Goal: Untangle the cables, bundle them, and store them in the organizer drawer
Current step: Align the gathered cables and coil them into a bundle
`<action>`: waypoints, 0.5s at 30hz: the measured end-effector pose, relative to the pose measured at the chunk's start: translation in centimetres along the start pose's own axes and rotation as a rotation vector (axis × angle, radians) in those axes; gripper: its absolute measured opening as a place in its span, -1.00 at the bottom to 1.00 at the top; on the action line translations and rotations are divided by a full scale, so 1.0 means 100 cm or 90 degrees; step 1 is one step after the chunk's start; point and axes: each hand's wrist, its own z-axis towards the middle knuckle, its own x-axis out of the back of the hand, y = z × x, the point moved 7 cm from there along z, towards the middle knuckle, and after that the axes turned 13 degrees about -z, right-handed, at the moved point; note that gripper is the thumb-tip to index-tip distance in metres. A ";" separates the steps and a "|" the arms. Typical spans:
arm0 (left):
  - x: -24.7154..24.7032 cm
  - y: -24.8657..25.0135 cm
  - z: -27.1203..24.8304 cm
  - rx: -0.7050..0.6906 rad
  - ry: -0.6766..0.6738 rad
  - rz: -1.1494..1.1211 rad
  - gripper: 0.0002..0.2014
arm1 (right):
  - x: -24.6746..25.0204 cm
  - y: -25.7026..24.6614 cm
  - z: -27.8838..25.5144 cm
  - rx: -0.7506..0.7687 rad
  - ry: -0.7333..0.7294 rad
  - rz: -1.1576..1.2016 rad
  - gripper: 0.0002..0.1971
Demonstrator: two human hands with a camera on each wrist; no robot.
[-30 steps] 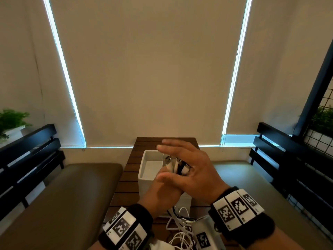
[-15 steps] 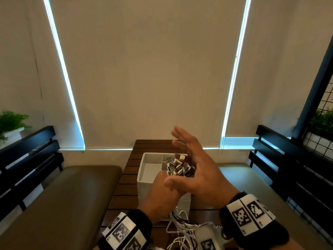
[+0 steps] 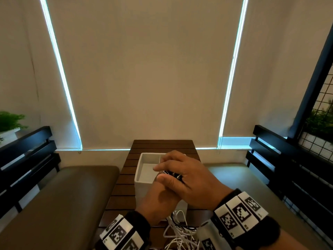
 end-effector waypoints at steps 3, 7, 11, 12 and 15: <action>0.001 -0.012 -0.003 0.056 -0.004 -0.053 -0.72 | 0.003 0.005 -0.002 -0.027 0.029 0.114 -0.30; -0.003 -0.001 -0.001 0.068 -0.031 -0.001 -0.66 | -0.001 0.010 -0.001 -0.055 0.016 0.122 -0.47; 0.008 -0.014 0.010 0.079 0.021 0.035 -0.67 | -0.002 0.006 0.005 -0.011 0.023 0.057 -0.81; 0.010 -0.019 0.009 0.090 0.027 0.023 -0.74 | -0.003 0.004 0.006 -0.002 0.015 0.051 -0.81; 0.019 -0.025 0.001 0.098 0.080 0.035 -0.64 | -0.007 0.005 0.003 0.003 -0.041 0.069 -0.61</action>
